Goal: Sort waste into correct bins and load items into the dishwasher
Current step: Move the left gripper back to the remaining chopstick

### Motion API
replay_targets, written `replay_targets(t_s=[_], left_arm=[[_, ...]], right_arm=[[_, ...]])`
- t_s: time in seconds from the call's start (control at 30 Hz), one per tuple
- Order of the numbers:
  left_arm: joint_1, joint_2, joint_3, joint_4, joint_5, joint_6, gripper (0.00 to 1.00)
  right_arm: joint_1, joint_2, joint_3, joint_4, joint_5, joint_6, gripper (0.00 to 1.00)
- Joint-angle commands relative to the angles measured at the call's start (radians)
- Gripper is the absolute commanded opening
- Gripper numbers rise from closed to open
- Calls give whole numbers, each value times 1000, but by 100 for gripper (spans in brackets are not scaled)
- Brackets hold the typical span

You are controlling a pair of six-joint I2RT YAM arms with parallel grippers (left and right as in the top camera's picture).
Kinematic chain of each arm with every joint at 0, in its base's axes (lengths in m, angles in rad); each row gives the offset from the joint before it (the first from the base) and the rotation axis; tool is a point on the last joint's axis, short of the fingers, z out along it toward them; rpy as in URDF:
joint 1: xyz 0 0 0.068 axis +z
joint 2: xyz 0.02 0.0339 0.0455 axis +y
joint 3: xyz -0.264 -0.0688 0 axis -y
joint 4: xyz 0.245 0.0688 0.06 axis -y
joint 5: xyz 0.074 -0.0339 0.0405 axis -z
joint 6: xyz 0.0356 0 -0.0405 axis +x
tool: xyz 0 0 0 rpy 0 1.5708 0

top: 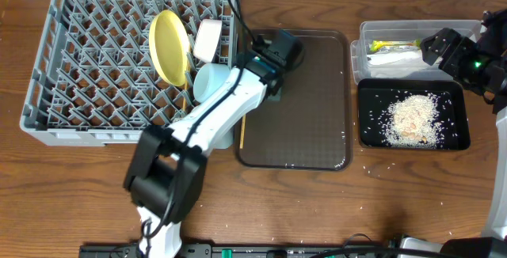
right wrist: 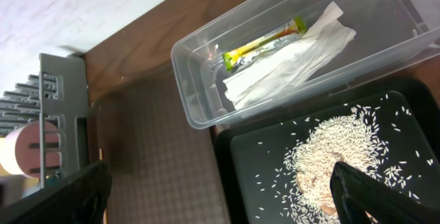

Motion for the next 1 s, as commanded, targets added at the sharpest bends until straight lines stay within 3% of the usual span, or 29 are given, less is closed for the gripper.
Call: replay_targets(t_s=[0.0, 0.97], left_arm=[[5, 37, -14, -4, 12, -27, 50], [59, 180, -28, 74, 111, -90, 50]], right_arm=[[-3, -5, 17, -1, -8, 6, 99], [-3, -5, 17, -1, -7, 6, 99]])
